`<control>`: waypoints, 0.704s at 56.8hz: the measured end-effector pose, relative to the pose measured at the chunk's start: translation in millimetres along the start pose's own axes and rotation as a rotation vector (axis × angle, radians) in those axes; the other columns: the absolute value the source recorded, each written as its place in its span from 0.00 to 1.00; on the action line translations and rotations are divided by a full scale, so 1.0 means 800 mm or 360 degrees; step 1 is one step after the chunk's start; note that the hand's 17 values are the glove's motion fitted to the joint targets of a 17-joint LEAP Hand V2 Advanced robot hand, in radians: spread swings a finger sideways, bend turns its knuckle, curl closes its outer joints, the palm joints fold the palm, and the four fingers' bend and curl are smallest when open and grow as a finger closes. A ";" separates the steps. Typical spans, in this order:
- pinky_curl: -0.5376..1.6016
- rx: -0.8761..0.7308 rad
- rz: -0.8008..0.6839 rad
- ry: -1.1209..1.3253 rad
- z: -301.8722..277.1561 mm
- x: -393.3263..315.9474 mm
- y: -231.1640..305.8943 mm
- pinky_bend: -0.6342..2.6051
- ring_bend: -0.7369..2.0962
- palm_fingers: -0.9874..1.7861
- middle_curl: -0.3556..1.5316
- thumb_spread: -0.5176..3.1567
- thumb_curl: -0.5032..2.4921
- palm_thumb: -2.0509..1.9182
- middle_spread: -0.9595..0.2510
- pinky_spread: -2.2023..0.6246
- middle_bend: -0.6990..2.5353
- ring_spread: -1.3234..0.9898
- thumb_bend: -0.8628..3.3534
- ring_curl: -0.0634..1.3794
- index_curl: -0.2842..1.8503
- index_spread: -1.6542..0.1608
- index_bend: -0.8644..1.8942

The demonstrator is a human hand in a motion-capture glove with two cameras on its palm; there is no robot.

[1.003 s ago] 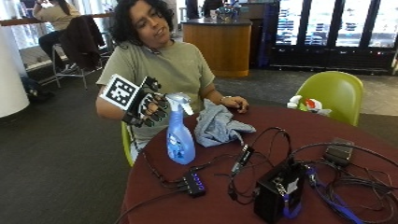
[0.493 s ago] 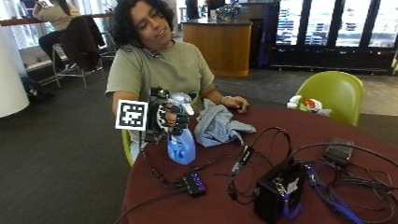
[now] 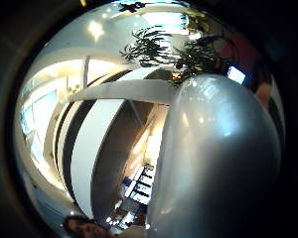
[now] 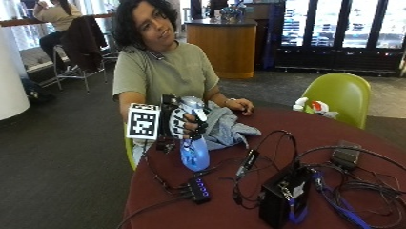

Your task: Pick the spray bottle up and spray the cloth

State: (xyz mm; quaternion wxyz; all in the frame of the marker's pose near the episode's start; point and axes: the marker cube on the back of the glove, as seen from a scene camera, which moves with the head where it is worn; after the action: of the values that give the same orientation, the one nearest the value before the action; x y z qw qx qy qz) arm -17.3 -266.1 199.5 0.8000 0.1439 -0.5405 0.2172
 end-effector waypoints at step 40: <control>0.46 -0.1346 -0.0311 0.1033 0.034 -0.236 0.086 0.34 0.54 0.85 0.49 0.23 0.40 0.77 0.64 0.68 0.41 0.50 0.20 0.40 0.39 0.78 0.45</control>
State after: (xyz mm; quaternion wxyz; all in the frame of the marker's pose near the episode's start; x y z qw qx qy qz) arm -134.7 -255.4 34.3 0.9305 -0.2153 -0.2900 -0.0615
